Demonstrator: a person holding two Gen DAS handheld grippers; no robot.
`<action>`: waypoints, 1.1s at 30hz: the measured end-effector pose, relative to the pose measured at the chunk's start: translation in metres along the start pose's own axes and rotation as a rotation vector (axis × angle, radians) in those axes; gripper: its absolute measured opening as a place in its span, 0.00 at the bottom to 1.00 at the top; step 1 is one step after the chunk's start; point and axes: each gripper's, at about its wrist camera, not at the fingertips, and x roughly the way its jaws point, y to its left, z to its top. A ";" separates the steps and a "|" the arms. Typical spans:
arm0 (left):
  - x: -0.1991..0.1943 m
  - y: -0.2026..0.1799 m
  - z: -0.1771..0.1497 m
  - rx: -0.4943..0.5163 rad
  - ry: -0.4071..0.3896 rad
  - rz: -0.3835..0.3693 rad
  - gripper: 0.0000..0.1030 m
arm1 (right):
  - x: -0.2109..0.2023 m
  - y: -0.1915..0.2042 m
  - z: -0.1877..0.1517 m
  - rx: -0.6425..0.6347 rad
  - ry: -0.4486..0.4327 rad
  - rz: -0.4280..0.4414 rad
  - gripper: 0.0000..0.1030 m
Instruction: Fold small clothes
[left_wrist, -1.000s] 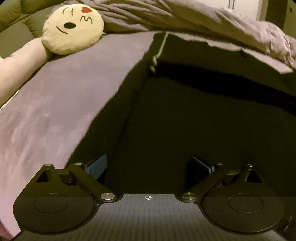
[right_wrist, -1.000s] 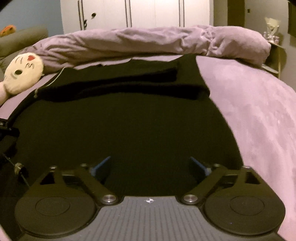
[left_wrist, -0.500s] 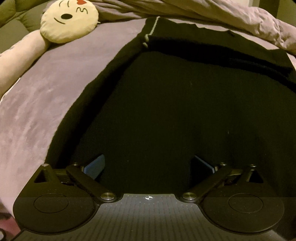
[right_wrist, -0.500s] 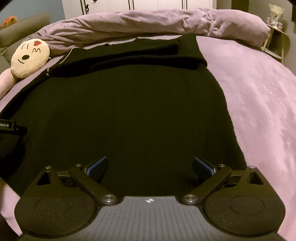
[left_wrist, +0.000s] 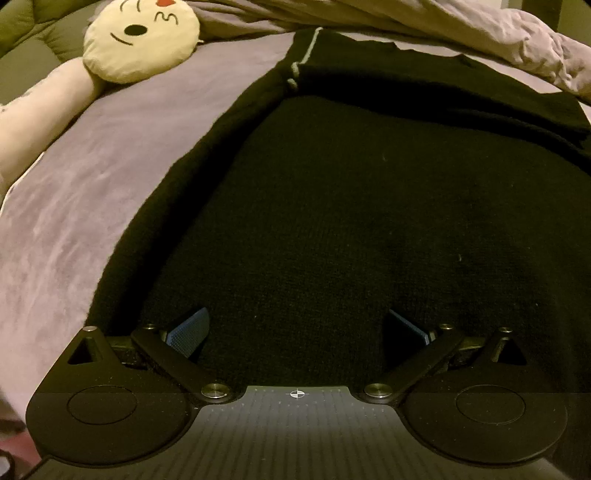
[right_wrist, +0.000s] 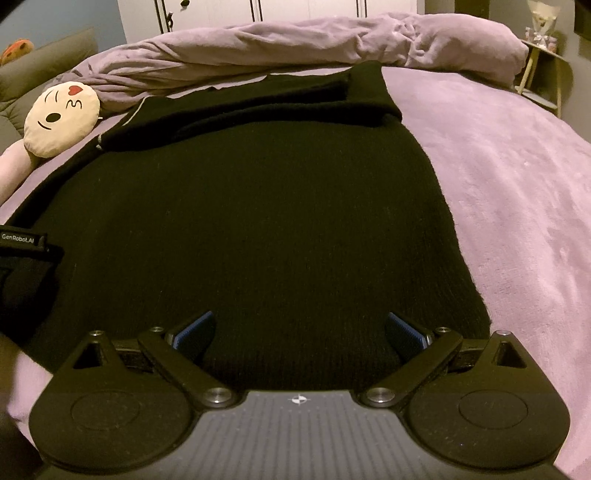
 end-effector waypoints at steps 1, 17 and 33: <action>-0.001 0.000 0.000 0.000 0.001 -0.001 1.00 | 0.000 0.000 0.001 0.000 0.002 0.000 0.96; -0.024 0.023 -0.007 -0.018 -0.029 -0.022 1.00 | -0.016 -0.009 0.002 0.059 0.009 0.033 0.94; -0.044 0.136 -0.028 -0.170 -0.039 -0.069 1.00 | -0.058 -0.092 -0.011 0.304 -0.008 0.039 0.74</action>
